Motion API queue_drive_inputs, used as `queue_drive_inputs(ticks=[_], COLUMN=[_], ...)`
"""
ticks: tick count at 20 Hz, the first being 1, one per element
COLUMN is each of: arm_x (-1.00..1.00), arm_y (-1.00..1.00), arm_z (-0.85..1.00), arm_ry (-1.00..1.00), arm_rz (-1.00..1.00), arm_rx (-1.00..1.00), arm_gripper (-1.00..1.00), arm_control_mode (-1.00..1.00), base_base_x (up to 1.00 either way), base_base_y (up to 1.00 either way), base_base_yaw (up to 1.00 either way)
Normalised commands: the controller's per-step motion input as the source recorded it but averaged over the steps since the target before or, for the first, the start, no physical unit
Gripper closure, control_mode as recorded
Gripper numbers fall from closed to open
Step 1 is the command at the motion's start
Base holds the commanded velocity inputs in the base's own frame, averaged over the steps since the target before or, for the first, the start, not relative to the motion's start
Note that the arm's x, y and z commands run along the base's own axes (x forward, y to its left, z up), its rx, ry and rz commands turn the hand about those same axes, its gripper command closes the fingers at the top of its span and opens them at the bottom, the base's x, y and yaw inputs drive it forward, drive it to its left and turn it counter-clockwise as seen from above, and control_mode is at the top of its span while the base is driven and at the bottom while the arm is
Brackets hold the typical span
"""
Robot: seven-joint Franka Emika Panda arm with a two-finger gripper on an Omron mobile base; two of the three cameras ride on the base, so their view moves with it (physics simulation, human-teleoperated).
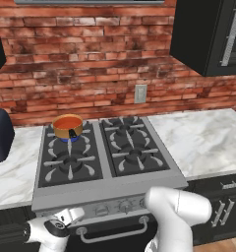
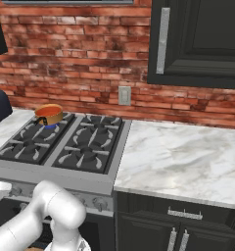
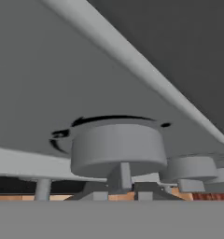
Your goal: Wait until the marinara sauce is simmered to a deep red color and then turn off the stove.
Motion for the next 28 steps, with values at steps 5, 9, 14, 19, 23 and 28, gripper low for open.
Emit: queue_drive_inputs(ticks=[5, 9, 14, 19, 23, 28], arm_x=[0.16, 0.09, 0.11, 0.41, 0.61, 0.47], arm_y=[-0.43, -0.61, -0.60, -0.58, -0.38, -0.15], arm_z=[-0.29, -0.43, -0.52, -0.45, -0.16, -0.28], arm_ry=[-0.01, -0.09, -0.17, -0.19, -0.22, -0.24], arm_rz=[-0.67, -0.65, -0.63, -0.67, -0.75, -0.81], arm_rx=[0.53, 0.56, 0.61, 0.53, 0.45, 0.53], arm_gripper=[1.00, 1.00, 1.00, 1.00, 1.00, 1.00], arm_control_mode=[-1.00, -1.00, -1.00, -1.00, -1.00, -1.00], base_base_x=[0.00, 0.00, 0.00, 0.00, 0.00, 0.00], base_base_y=[0.00, 0.00, 0.00, 0.00, 0.00, 0.00], base_base_yaw=[0.00, 0.00, 0.00, 0.00, 0.00, 0.00])
